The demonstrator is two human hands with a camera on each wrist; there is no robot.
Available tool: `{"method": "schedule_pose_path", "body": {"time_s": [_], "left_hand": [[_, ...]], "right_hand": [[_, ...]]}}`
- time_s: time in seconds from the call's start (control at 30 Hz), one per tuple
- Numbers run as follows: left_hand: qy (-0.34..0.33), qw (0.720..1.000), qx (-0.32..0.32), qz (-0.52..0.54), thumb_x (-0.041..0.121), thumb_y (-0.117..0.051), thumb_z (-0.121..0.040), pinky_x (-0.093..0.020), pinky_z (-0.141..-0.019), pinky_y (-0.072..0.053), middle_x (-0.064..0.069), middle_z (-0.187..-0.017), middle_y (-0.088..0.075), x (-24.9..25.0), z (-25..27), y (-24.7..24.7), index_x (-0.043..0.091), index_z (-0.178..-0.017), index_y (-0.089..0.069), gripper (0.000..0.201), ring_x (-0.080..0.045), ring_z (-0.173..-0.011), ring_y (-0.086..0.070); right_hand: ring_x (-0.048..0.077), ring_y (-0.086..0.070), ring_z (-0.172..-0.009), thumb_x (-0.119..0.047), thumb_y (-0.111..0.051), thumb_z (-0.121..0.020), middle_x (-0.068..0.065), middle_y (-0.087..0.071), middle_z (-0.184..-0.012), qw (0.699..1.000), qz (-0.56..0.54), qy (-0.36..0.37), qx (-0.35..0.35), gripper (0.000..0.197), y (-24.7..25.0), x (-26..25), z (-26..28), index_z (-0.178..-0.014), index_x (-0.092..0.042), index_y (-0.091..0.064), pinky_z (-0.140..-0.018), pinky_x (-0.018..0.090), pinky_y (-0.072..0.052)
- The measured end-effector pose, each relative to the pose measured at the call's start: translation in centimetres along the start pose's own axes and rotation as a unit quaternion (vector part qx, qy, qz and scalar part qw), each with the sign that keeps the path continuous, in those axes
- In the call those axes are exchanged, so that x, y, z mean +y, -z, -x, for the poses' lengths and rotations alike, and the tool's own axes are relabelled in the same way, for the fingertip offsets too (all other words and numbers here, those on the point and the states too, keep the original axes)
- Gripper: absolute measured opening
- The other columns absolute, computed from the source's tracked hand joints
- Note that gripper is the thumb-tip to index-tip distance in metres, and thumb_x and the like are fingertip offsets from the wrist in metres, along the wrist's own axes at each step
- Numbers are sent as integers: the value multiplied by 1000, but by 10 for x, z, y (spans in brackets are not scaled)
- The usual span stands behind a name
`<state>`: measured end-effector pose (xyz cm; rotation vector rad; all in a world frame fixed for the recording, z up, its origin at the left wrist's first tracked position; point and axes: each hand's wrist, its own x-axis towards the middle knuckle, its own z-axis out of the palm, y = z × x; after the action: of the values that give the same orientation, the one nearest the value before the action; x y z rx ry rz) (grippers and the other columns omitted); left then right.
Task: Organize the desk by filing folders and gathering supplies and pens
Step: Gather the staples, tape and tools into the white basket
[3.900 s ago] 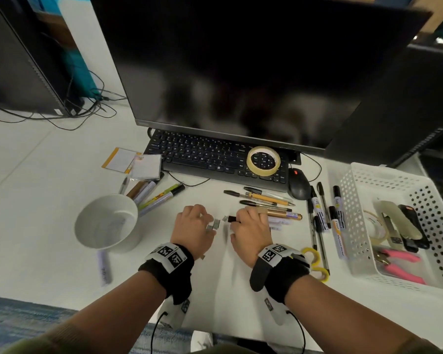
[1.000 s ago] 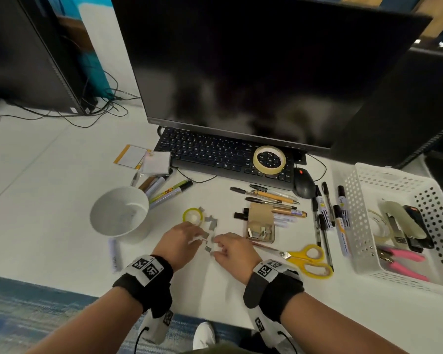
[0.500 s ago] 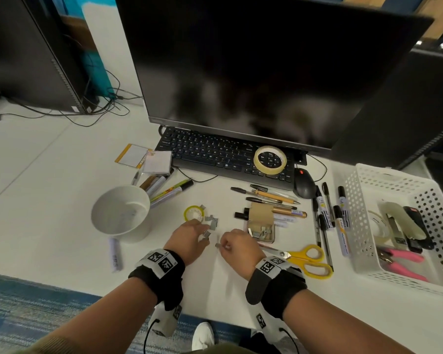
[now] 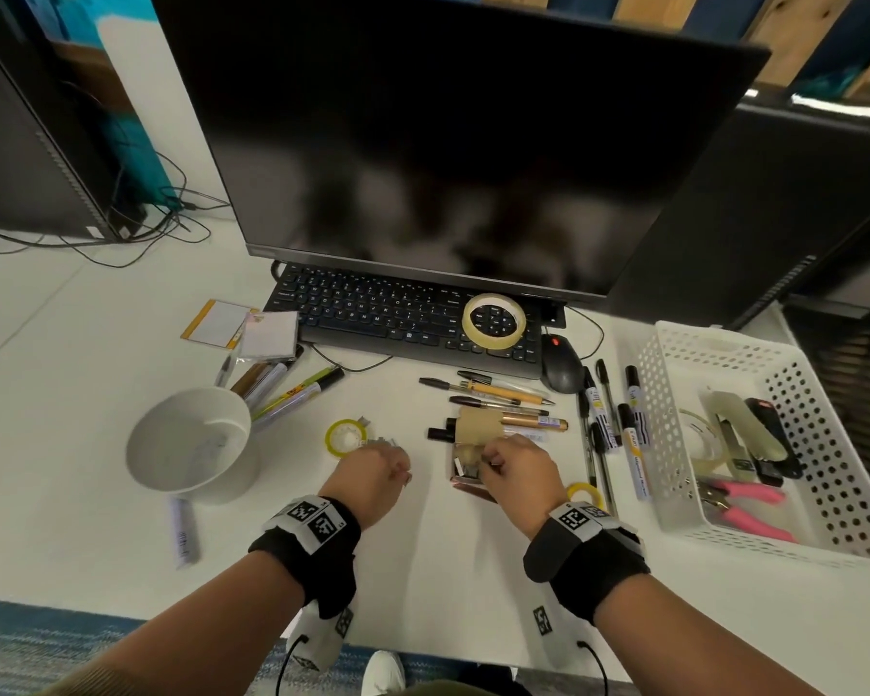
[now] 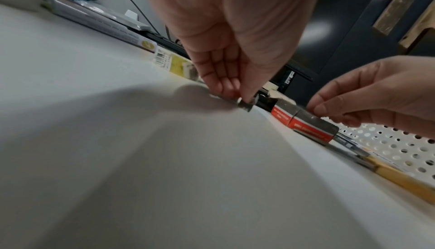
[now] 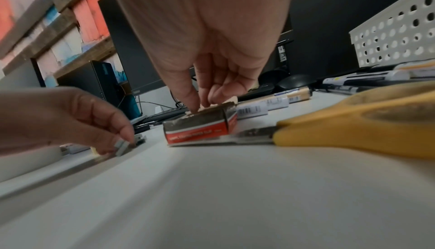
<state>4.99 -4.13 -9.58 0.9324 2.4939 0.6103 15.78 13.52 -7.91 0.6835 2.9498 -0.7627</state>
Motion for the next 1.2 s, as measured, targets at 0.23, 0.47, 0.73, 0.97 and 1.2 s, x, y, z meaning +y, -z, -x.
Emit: {"method": "schedule_pose_path", "body": {"time_s": [0.23, 0.47, 0.73, 0.97, 1.2], "left_hand": [[-31, 999, 32, 20, 20, -52, -91, -25, -82, -42, -4, -105, -65, 29, -18, -3, 15, -104, -67, 20, -20, -99, -60], [-41, 996, 50, 67, 18, -58, -88, -24, -82, -44, -3, -105, -68, 54, -30, -12, 15, -104, -70, 20, -20, -99, -61], [-35, 994, 67, 77, 17, -57, -88, -33, -83, -49, -9, -98, -67, 40, -27, -4, 13, -100, -71, 20, -25, -93, -62], [41, 991, 111, 55, 10, -56, -86, -25, -84, -44, -8, -104, -68, 0, -11, 9, 11, -107, -69, 25, -25, -101, -62], [78, 994, 78, 9, 15, -53, -86, -26, -83, -43, -2, -110, -61, -15, -2, 13, 20, -110, -65, 28, -20, -108, -56]], "right_hand": [[21, -58, -91, -22, -56, -88, 6, -62, -102, 1000, -2, 3, -7, 21, 2, 5, 4, -103, -12, -67, -68, 21, -35], [21, -59, -94, -21, -54, -88, 6, -63, -105, 1000, 3, 6, -18, 23, 4, 6, 4, -106, -14, -66, -71, 22, -38], [20, -58, -94, -18, -53, -87, 4, -63, -104, 999, -27, 37, -11, 21, 4, -7, 2, -104, -14, -66, -71, 20, -37], [20, -60, -95, -21, -48, -92, 6, -62, -108, 993, -44, 91, -57, 27, -8, -43, -2, -114, -12, -60, -83, 27, -44], [29, -56, -108, -20, -44, -91, 11, -56, -116, 983, 44, 78, -157, 32, -35, -70, -8, -120, -11, -52, -80, 32, -44]]}}
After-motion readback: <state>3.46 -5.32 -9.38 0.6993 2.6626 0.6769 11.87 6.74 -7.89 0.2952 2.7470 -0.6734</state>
